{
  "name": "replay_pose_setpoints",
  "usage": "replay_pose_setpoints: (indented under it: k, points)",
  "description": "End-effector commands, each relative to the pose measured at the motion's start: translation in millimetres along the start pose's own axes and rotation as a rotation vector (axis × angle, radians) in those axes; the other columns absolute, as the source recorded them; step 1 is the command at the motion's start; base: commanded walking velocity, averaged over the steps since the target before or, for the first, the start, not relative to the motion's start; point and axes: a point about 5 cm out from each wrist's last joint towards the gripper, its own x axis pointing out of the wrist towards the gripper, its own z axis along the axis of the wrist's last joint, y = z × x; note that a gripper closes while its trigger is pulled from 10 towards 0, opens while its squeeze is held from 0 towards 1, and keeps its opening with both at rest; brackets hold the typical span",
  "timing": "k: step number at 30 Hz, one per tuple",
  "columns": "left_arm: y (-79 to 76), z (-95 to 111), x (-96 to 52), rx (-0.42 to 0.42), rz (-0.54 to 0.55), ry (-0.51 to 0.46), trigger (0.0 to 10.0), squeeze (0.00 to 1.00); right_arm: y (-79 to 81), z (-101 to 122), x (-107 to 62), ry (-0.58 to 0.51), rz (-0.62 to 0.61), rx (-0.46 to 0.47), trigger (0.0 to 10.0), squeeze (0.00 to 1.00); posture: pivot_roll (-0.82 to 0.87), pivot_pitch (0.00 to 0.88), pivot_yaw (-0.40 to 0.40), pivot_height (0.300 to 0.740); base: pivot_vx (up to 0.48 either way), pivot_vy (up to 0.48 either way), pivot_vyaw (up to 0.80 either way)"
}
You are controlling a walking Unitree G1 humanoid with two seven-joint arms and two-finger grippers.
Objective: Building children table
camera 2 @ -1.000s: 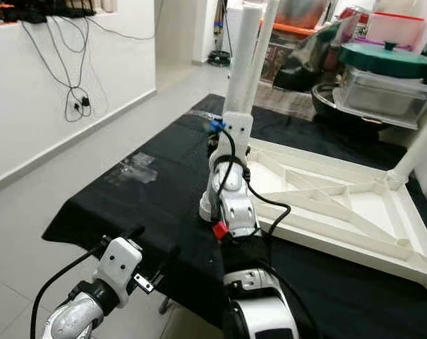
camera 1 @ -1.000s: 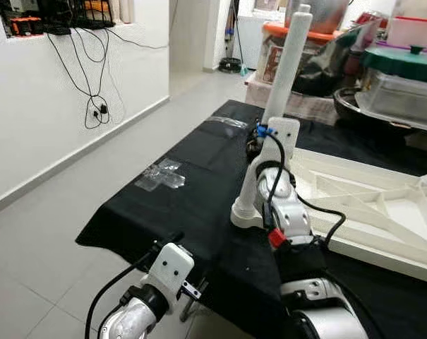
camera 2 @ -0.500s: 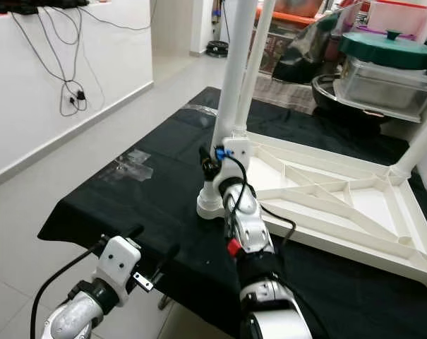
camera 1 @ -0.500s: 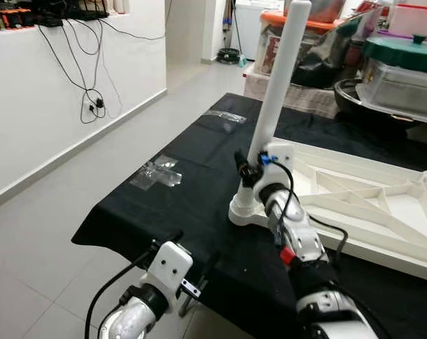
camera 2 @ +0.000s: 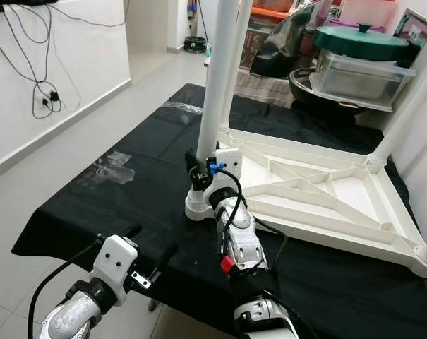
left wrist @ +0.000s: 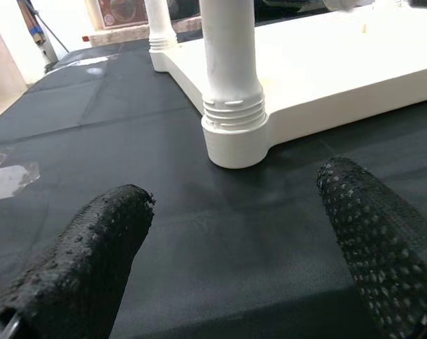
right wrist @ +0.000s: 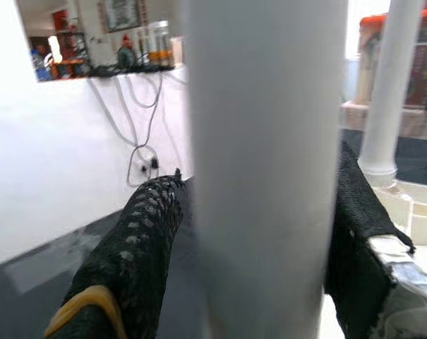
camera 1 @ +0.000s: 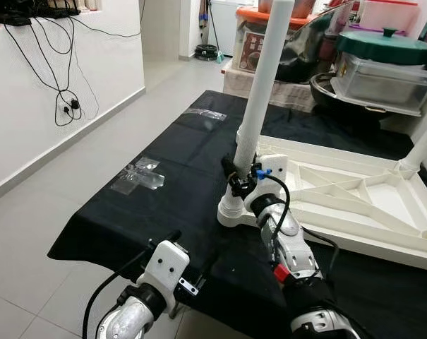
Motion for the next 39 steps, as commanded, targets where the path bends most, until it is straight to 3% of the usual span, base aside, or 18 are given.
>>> replay_pose_setpoints:
  k: [1,9,28,35,36,38,39]
  points:
    - [1.0,-4,-1.1,-0.033,0.017,0.026,10.0,0.0,-1.6,-3,-4.3,0.017,-0.002,0.02,10.0,0.0,0.06,0.02,-0.097,0.74,0.0,0.0,0.0]
    - [1.4,-6,-0.6,-0.047,0.013,0.039,10.0,0.0,-8.0,-3,-5.5,0.014,-0.049,0.012,10.0,0.0,0.06,0.024,-0.094,0.74,0.0,0.42,0.0]
    - [0.4,-4,-0.1,-0.029,0.008,0.033,10.0,0.0,-18.0,27,11.9,-0.044,-0.109,-0.016,10.0,0.0,0.06,0.026,-0.098,0.74,0.0,0.0,0.0]
    - [-0.6,-2,-1.3,-0.038,0.007,0.028,10.0,0.0,-17.2,26,34.2,0.022,-0.027,0.041,10.0,0.0,0.07,0.04,-0.098,0.74,0.0,0.0,0.0]
    - [-1.4,-1,-1.9,-0.038,0.006,0.028,10.0,0.0,-15.6,27,39.2,0.022,-0.017,0.036,10.0,0.45,0.07,0.044,-0.102,0.74,0.0,0.0,0.0]
    - [-1.9,-1,-2.4,-0.038,0.005,0.027,10.0,0.0,-14.5,28,41.9,0.02,-0.01,0.031,10.0,0.45,0.07,0.044,-0.102,0.74,0.0,0.0,0.0]
    - [-2.5,-1,-3.1,-0.039,0.006,0.027,10.0,0.0,-12.9,29,45.0,0.016,0.003,0.034,10.0,1.0,0.08,0.05,-0.108,0.74,0.0,0.0,0.0]
